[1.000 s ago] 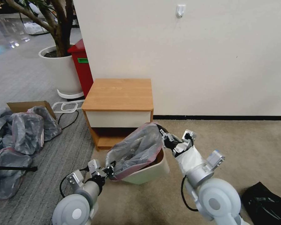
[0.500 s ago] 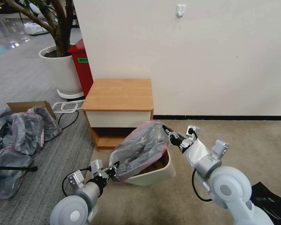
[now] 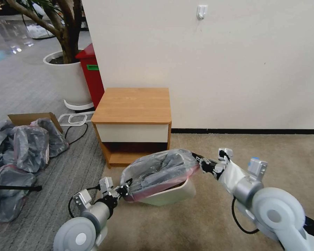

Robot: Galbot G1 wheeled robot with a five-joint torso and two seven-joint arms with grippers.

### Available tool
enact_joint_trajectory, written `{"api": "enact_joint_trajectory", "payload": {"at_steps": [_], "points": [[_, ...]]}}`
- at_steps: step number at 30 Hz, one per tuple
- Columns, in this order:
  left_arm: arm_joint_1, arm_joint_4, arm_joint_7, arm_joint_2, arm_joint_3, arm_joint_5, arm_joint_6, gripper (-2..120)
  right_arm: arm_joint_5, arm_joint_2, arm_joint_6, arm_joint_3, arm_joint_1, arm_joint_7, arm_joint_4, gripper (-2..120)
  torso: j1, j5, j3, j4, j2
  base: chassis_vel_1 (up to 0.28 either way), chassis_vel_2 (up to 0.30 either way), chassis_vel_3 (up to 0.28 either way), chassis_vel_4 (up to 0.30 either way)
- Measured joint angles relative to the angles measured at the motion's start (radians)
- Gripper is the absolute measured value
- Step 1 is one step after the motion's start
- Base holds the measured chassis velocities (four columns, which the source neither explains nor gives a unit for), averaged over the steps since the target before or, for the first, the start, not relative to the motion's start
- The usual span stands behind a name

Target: Pick up the garbage bag from the table and place it over the trash can.

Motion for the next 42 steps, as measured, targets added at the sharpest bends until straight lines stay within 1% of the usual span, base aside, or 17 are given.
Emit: {"api": "enact_joint_trajectory", "payload": {"at_steps": [4,5,7,9,10,13,14,16,21,24,28,30,35,42], "points": [[-0.002,-0.008,-0.003,0.003,-0.028,-0.085,0.008,3,0.008,0.05,0.017,-0.029,-0.055,0.032,0.04,0,0.0,0.0,0.0,0.0,0.0,0.0,0.0,0.0,0.0],[-0.002,-0.008,-0.003,0.003,-0.028,-0.085,0.008,3,0.008,0.05,0.017,-0.029,-0.055,0.032,0.04,0,0.0,0.0,0.0,0.0,0.0,0.0,0.0,0.0,0.0],[-0.002,-0.01,-0.005,0.007,-0.053,-0.127,0.02,3,-0.021,0.071,0.056,-0.042,-0.073,0.025,0.044,0,0.0,-0.0001,0.0,0.0,0.0,0.0,0.0,0.0,0.0],[-0.003,-0.01,-0.006,0.01,-0.07,-0.147,0.026,3,-0.072,0.082,0.107,-0.051,-0.079,-0.011,0.034,0,0.0,-0.0001,0.0,0.0,0.0,0.0,0.0,0.0,0.0],[-0.003,-0.01,-0.006,0.01,-0.07,-0.147,0.026,3,-0.072,0.082,0.107,-0.051,-0.079,-0.011,0.034,0,0.0,-0.0001,0.0,0.0,0.0,0.0,0.0,0.0,0.0],[-0.001,-0.008,-0.007,0.011,-0.081,-0.163,0.033,3,-0.17,0.095,0.177,-0.066,-0.074,-0.088,-0.009,0,0.0,0.0,0.0,0.0,0.0,0.0,0.0,0.0,0.0],[-0.001,-0.008,-0.007,0.011,-0.081,-0.163,0.033,3,-0.17,0.095,0.177,-0.066,-0.074,-0.088,-0.009,0,0.0,0.0,0.0,0.0,0.0,0.0,0.0,0.0,0.0],[0.001,-0.008,-0.008,0.011,-0.083,-0.167,0.034,3,-0.215,0.103,0.202,-0.073,-0.069,-0.139,-0.034,0,0.0,-0.0001,0.0,0.0001,0.0,0.0,0.0,0.0,0.0],[-0.001,-0.012,-0.009,0.016,-0.084,-0.167,0.035,3,-0.293,0.107,0.216,-0.1,-0.061,-0.2,-0.065,0,0.0,0.0,0.0,0.0,0.0,0.0,0.0,0.0,0.0],[-0.004,-0.012,-0.011,0.02,-0.087,-0.167,0.035,3,-0.326,0.102,0.22,-0.117,-0.07,-0.212,-0.064,0,0.0,-0.0001,0.0,0.0001,0.0,0.0,0.0,0.0,0.0],[-0.009,-0.012,-0.025,0.024,-0.09,-0.164,0.031,3,-0.353,0.1,0.22,-0.117,-0.088,-0.214,-0.04,0,0.0,-0.0001,0.0,0.0001,0.0,0.0,0.0,0.0,0.0],[-0.01,-0.011,-0.029,0.025,-0.091,-0.16,0.029,3,-0.363,0.095,0.216,-0.108,-0.106,-0.211,-0.025,3,0.0,-0.0001,0.0,0.0001,0.0,0.0,0.0,0.0,0.0],[-0.012,-0.007,-0.032,0.022,-0.093,-0.156,0.027,3,-0.39,0.098,0.211,-0.097,-0.152,-0.186,-0.009,0,0.0,-0.0001,0.0,0.0,0.0,0.0,0.0,0.0,0.0],[-0.014,-0.007,-0.032,0.022,-0.094,-0.156,0.027,3,-0.439,0.114,0.24,-0.112,-0.165,-0.181,-0.032,0,0.0,0.0,0.0,0.0,0.0,0.0,0.0,0.0,0.0]]}}
